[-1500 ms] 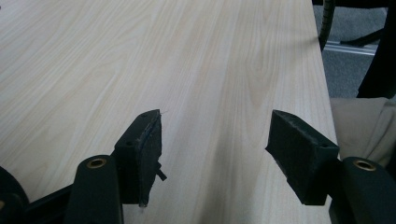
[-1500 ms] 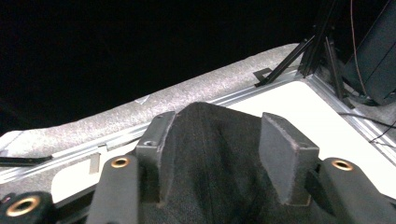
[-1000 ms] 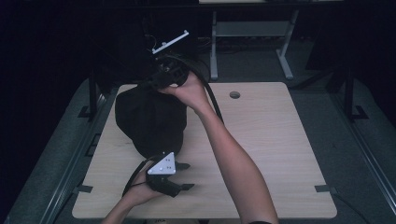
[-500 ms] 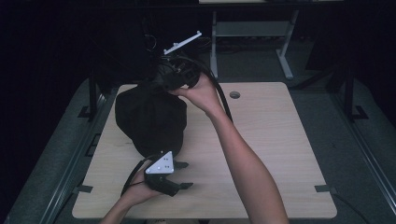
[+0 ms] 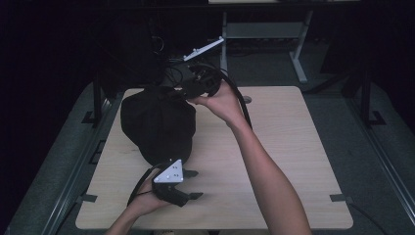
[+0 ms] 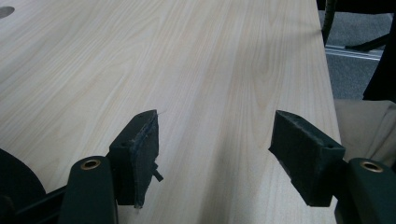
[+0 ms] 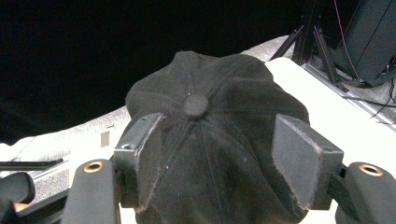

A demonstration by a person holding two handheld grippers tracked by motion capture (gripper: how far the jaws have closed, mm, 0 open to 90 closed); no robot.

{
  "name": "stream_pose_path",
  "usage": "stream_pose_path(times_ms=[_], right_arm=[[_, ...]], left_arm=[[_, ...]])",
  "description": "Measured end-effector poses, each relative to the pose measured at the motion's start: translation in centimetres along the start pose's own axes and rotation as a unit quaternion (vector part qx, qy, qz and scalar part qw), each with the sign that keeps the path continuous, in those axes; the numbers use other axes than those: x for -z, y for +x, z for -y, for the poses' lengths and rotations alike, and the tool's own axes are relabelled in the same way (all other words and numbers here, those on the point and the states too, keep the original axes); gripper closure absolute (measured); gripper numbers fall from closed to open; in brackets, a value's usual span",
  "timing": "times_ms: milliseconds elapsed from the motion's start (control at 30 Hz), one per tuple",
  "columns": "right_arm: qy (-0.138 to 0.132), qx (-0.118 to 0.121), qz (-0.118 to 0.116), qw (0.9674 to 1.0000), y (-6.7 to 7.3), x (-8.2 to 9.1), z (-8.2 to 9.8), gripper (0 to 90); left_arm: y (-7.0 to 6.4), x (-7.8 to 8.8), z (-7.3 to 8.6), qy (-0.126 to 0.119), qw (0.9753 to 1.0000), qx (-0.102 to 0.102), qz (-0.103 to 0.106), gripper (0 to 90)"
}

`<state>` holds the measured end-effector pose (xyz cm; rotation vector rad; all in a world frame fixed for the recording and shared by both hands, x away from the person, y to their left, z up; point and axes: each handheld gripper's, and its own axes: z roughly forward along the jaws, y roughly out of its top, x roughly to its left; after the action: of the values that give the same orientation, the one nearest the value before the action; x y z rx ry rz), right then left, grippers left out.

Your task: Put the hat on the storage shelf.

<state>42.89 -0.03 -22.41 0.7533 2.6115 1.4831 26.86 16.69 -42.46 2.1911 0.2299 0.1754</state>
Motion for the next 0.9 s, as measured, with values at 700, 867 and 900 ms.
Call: stream_pose_path(times_ms=[700,867,900], right_arm=[[0.000,-0.024,0.016,0.9996,-1.3,2.9,3.0,30.8],[-0.001,-0.028,0.020,0.9994,-1.6,3.7,3.9,30.5],[-0.002,-0.029,0.021,0.9994,-1.6,3.9,4.1,30.5]], left_arm=[[0.0,-0.3,0.1,0.003,1.0000,0.006,0.002,31.8],[-0.1,-0.5,0.2,0.002,1.0000,0.009,0.002,31.8],[-0.1,-0.5,0.2,0.002,1.0000,0.009,0.002,31.7]])
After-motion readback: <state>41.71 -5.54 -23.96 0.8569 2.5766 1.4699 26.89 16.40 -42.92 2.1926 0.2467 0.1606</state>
